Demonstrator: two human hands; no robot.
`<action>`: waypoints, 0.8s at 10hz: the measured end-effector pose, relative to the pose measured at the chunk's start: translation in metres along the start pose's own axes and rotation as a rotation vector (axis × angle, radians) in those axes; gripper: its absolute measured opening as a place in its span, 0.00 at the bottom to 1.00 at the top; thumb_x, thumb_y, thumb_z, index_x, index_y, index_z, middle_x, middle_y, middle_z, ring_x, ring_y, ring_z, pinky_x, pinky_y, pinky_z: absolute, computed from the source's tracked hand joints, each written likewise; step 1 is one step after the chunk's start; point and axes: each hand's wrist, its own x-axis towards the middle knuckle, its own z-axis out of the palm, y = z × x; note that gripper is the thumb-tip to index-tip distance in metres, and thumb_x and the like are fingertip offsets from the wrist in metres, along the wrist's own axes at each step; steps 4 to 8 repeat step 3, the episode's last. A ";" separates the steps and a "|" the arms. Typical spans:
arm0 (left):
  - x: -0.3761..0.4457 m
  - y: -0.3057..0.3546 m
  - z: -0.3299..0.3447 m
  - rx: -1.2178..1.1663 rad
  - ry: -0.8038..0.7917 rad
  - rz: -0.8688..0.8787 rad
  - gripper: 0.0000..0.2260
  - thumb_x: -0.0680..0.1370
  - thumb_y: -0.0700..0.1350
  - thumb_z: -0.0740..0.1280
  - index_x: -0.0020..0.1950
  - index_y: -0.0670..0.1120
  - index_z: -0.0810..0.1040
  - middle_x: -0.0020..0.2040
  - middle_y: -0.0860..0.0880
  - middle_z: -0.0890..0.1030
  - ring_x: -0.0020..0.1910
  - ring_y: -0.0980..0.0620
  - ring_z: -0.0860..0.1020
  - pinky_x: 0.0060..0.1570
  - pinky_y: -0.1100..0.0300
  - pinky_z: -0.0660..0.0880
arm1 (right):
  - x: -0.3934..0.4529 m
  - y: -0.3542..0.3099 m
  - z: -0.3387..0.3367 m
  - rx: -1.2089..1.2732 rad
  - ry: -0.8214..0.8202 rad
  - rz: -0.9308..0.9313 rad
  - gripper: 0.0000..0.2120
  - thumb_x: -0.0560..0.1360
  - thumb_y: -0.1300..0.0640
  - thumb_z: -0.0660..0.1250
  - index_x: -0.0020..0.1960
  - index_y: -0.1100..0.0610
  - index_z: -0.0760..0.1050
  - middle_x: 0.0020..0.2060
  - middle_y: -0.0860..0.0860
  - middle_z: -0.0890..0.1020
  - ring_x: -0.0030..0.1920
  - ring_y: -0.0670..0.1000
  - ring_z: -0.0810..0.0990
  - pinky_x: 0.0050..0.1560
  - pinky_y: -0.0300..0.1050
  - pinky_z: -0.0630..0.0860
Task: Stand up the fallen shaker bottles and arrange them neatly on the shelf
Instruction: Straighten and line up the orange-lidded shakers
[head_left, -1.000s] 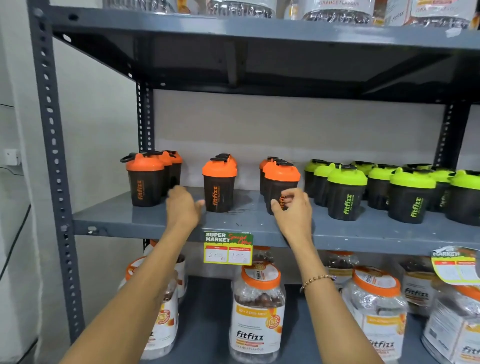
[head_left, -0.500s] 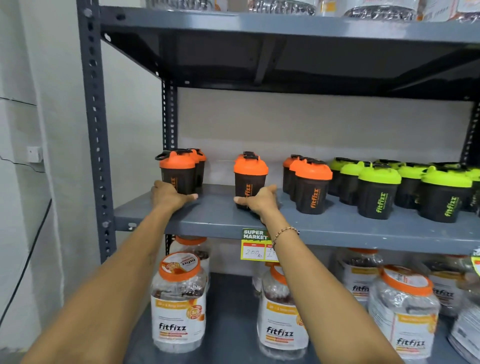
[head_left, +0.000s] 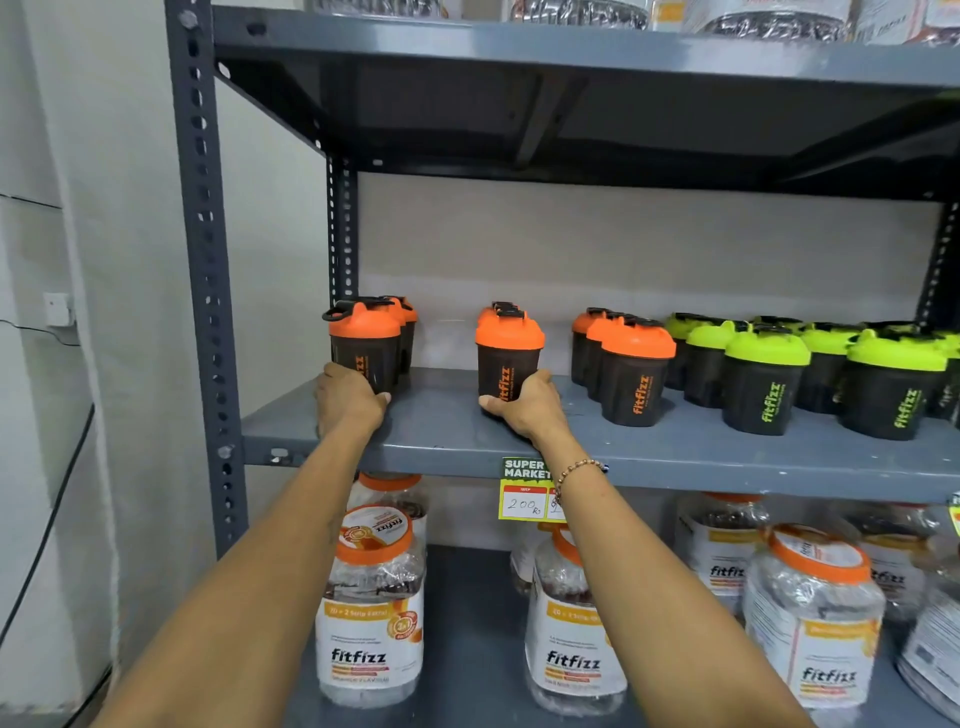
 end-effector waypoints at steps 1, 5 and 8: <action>-0.002 0.000 -0.002 0.012 -0.006 0.010 0.32 0.72 0.46 0.74 0.68 0.34 0.63 0.65 0.35 0.70 0.65 0.37 0.70 0.64 0.46 0.69 | -0.005 -0.003 -0.001 0.000 -0.004 0.004 0.39 0.69 0.49 0.74 0.69 0.65 0.59 0.67 0.61 0.69 0.68 0.61 0.69 0.66 0.55 0.69; -0.013 0.003 -0.007 0.129 0.032 0.028 0.33 0.72 0.48 0.73 0.68 0.33 0.61 0.65 0.35 0.68 0.65 0.38 0.67 0.63 0.48 0.67 | -0.013 -0.005 -0.006 -0.012 -0.018 0.003 0.40 0.68 0.49 0.76 0.69 0.67 0.59 0.68 0.62 0.68 0.68 0.61 0.69 0.67 0.53 0.69; -0.013 0.003 -0.007 0.129 0.032 0.028 0.33 0.72 0.48 0.73 0.68 0.33 0.61 0.65 0.35 0.68 0.65 0.38 0.67 0.63 0.48 0.67 | -0.013 -0.005 -0.006 -0.012 -0.018 0.003 0.40 0.68 0.49 0.76 0.69 0.67 0.59 0.68 0.62 0.68 0.68 0.61 0.69 0.67 0.53 0.69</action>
